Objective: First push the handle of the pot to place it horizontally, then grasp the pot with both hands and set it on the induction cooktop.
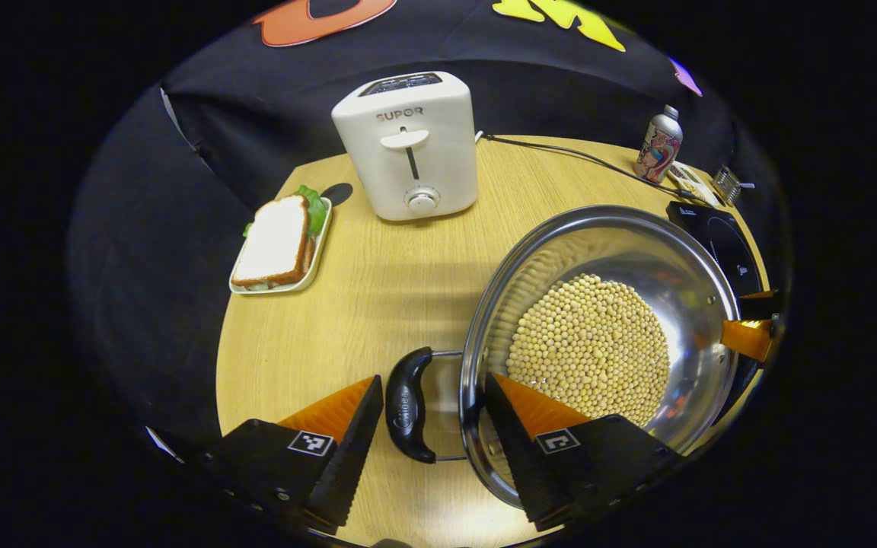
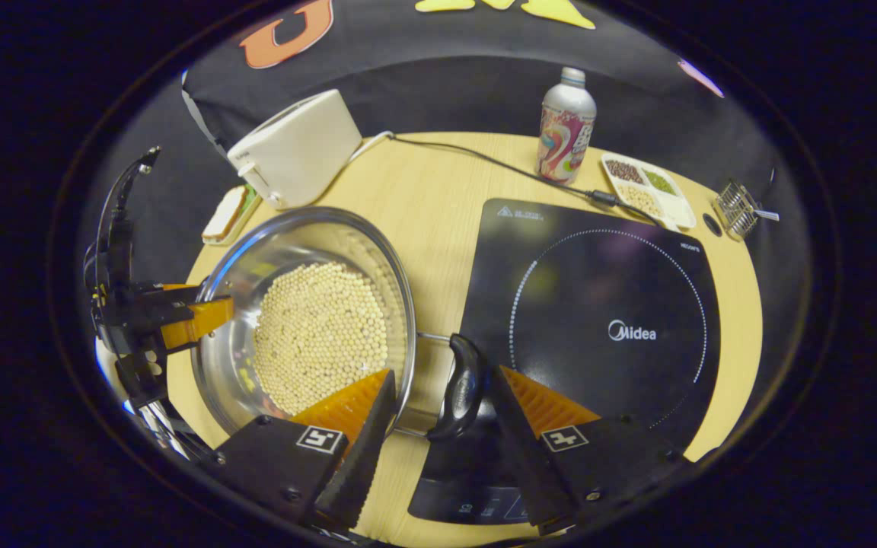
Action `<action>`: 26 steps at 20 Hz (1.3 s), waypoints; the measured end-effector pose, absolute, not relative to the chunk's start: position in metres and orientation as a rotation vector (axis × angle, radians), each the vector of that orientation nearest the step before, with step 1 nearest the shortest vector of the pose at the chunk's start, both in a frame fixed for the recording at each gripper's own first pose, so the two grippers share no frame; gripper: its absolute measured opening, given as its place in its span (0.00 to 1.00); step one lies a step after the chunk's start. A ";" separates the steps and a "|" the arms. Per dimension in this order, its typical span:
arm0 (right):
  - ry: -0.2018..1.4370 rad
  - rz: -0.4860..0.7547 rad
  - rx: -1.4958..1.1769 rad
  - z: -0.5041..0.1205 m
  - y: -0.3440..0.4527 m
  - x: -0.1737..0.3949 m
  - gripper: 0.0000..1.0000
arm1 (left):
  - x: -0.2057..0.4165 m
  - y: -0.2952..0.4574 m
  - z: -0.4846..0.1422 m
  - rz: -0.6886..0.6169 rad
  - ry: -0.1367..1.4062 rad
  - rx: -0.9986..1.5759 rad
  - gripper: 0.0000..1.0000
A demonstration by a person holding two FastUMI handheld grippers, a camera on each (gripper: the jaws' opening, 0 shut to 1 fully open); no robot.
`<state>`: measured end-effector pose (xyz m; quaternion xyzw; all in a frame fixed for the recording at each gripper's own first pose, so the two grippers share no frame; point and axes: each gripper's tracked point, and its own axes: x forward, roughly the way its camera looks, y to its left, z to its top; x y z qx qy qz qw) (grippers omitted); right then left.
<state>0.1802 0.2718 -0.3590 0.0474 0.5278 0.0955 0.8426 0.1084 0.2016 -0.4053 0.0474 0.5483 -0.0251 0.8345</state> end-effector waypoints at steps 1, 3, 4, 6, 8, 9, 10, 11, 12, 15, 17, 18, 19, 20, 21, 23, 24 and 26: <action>1.129 0.185 0.113 -0.356 0.272 0.183 0.78 | 0.108 0.201 -0.405 -0.055 1.172 0.098 0.75; 1.165 0.167 0.116 -0.357 0.271 0.184 0.74 | 0.109 0.199 -0.410 -0.061 1.198 0.102 0.74; 1.178 0.157 0.117 -0.356 0.272 0.184 0.76 | 0.108 0.200 -0.409 -0.065 1.212 0.096 0.74; 1.212 0.129 0.117 -0.357 0.273 0.186 0.72 | 0.106 0.199 -0.409 -0.078 1.243 0.065 0.81; 1.251 0.111 0.115 -0.356 0.272 0.186 0.66 | 0.104 0.199 -0.407 -0.085 1.279 0.023 0.70; 1.262 0.112 0.115 -0.355 0.273 0.186 0.61 | 0.103 0.198 -0.410 -0.091 1.305 0.005 0.65; 1.262 0.123 0.113 -0.357 0.272 0.187 0.60 | 0.101 0.198 -0.407 -0.096 1.323 -0.010 0.65; 1.257 0.132 0.113 -0.356 0.272 0.188 0.58 | 0.102 0.199 -0.408 -0.096 1.340 -0.022 0.72; 1.252 0.133 0.118 -0.355 0.273 0.188 0.58 | 0.103 0.199 -0.408 -0.094 1.341 -0.021 0.63; 1.227 0.145 0.125 -0.354 0.273 0.189 0.54 | 0.101 0.199 -0.407 -0.086 1.314 0.004 0.59; 1.220 0.146 0.157 -0.354 0.272 0.187 0.53 | 0.103 0.196 -0.401 -0.078 1.294 -0.001 0.59; 1.197 0.148 0.170 -0.354 0.271 0.188 0.55 | 0.106 0.198 -0.397 -0.082 1.272 0.006 0.59; 1.168 0.153 0.165 -0.351 0.268 0.189 0.55 | 0.106 0.199 -0.394 -0.084 1.251 0.009 0.59; 1.135 0.164 0.149 -0.345 0.265 0.191 0.55 | 0.103 0.201 -0.391 -0.085 1.240 0.007 0.68; 1.112 0.172 0.136 -0.340 0.263 0.192 0.52 | 0.100 0.202 -0.389 -0.082 1.232 -0.006 0.59; 1.087 0.185 0.129 -0.327 0.261 0.194 0.52 | 0.096 0.204 -0.385 -0.083 1.222 -0.028 0.59; 1.075 0.188 0.128 -0.321 0.261 0.194 0.54 | 0.097 0.205 -0.383 -0.086 1.216 -0.026 0.58; 1.053 0.186 0.130 -0.312 0.256 0.192 0.54 | 0.096 0.204 -0.384 -0.091 1.201 -0.016 0.59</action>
